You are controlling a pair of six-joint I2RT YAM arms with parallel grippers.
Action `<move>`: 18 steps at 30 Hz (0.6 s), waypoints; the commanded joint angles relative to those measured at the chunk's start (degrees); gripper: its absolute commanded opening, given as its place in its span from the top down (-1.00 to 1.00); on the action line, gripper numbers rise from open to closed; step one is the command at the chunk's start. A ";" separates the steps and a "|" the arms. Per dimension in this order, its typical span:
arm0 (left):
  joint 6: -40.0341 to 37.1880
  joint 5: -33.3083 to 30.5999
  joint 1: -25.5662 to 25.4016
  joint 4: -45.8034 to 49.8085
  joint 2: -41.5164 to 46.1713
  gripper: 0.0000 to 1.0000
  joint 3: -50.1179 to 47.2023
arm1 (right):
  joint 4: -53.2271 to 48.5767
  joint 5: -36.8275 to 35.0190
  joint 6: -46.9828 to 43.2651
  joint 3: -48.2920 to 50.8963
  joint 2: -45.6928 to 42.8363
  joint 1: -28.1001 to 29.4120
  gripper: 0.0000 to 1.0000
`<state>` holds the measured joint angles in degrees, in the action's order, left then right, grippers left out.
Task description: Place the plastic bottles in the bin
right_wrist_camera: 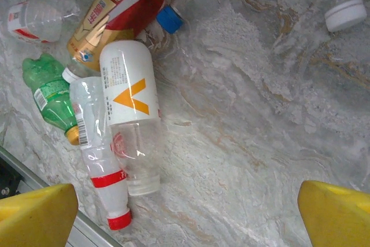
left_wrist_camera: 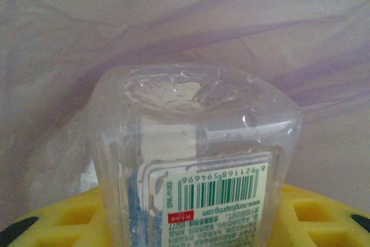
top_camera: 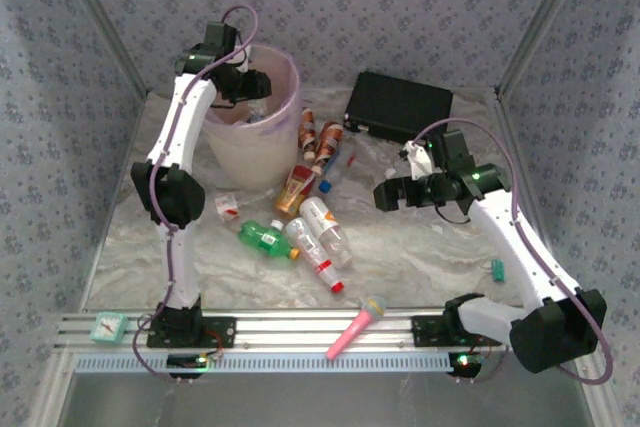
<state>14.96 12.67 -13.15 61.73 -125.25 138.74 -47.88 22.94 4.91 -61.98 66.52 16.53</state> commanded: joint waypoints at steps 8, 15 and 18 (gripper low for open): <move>-1.43 -0.89 -0.41 1.61 -0.22 -0.33 -0.45 | 4.24 -1.81 2.41 5.02 -5.74 -1.43 -1.00; -1.47 -0.98 -0.41 2.86 2.47 -0.72 2.11 | 3.54 -5.15 2.85 5.65 -7.43 2.56 -1.00; -1.60 -1.70 -0.39 2.95 4.86 -0.89 2.45 | 2.01 -14.56 4.55 4.64 -5.81 10.57 -0.97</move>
<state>14.15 11.92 -13.28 63.16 -125.12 138.69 -43.62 16.64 7.55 -56.03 59.77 21.71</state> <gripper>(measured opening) 0.927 0.995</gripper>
